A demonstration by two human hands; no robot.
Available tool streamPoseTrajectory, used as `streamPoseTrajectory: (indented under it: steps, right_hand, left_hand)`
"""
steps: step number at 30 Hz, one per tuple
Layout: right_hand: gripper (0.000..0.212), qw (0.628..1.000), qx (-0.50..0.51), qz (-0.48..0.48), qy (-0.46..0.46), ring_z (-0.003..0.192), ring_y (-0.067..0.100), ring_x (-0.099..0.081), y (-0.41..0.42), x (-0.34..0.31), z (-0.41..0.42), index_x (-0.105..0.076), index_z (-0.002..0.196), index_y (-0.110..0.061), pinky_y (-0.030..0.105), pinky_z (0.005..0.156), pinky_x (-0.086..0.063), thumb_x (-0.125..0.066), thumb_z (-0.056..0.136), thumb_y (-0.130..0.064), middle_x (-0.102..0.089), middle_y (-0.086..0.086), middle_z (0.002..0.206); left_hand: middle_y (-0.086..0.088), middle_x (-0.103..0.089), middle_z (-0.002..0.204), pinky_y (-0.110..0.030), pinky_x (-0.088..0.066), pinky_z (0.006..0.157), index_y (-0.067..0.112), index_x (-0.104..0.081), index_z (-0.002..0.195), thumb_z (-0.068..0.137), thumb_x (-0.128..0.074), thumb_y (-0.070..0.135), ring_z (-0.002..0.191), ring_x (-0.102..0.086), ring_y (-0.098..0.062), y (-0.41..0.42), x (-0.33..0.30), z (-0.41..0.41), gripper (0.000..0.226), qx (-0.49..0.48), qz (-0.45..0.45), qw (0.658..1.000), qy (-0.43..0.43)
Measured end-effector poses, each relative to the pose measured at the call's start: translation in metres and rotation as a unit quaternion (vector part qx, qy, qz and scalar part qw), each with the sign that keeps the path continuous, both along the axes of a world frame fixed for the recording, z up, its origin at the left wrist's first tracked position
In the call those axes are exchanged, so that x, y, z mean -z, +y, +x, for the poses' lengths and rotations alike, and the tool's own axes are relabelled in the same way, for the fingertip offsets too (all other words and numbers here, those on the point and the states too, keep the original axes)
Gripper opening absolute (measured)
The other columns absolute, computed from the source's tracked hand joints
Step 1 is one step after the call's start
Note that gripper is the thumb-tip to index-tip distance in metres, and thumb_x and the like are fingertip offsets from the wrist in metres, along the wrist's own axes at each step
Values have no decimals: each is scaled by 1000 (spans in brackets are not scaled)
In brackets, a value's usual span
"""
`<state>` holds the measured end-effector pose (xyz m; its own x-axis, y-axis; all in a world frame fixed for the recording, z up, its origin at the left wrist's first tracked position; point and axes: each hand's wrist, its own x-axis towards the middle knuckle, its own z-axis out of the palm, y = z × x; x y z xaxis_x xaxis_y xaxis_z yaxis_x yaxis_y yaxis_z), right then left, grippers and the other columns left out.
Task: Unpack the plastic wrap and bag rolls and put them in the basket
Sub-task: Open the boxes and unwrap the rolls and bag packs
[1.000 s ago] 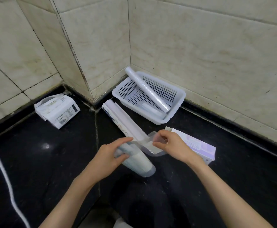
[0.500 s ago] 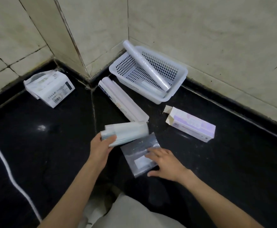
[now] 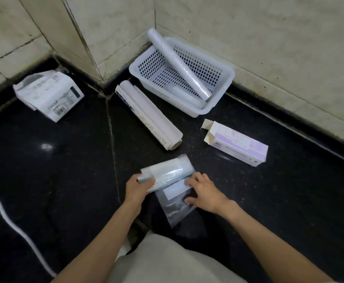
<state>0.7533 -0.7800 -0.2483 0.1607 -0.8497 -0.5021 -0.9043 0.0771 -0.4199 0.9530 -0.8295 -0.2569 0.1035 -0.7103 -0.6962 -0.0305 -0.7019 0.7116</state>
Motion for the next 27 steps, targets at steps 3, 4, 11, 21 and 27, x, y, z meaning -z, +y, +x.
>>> streamPoseTrajectory:
  steps: [3, 4, 11, 21, 27]
  right_hand:
    - [45, 998, 12, 44, -48, 109, 16, -36, -2, -8, -8, -52, 114, -22, 36, 100, -32, -63, 78, -47, -47, -2, 120]
    - [46, 997, 6, 59, -49, 108, 14, -35, -3, -11, -11, -52, 113, -25, 36, 98, -30, -63, 76, -50, -48, -4, 118]
    - [38, 994, -41, 98, -29, 115, 14, -35, 2, -24, -29, -56, 113, -29, 38, 98, -28, -67, 77, -34, -47, -6, 122]
    - [10, 994, 48, -49, -90, 93, 14, -49, -2, -28, -23, -61, 78, -22, 31, 89, -41, -59, 82, -13, -50, -16, 84]
    - [6, 981, 91, -127, -112, 91, 8, -42, -4, -27, -21, -61, 80, -20, 23, 86, -38, -63, 83, -16, -50, -15, 90]
  left_hand:
    - [-15, -60, 107, -32, -46, 80, 1, -52, 113, 77, -69, 5, 91, -57, -23, -3, 3, -2, 40, 65, -42, 991, -112]
    - [-13, -58, 107, -30, -44, 79, 2, -51, 114, 77, -70, 7, 91, -55, -22, -5, 2, -3, 41, 96, -60, 982, -151]
    - [-15, -51, 113, -36, -42, 85, 3, -50, 105, 78, -66, 13, 104, -45, -28, -21, -4, -15, 33, 307, -162, 883, -315]
    - [-4, -51, 116, -33, -33, 96, 22, -50, 120, 84, -57, 15, 107, -49, -21, -28, -13, -21, 37, 450, -212, 795, -346]
    - [0, -51, 112, -29, -37, 89, 27, -48, 122, 88, -52, 12, 98, -47, -15, -22, -15, -17, 37, 482, -307, 753, -327]
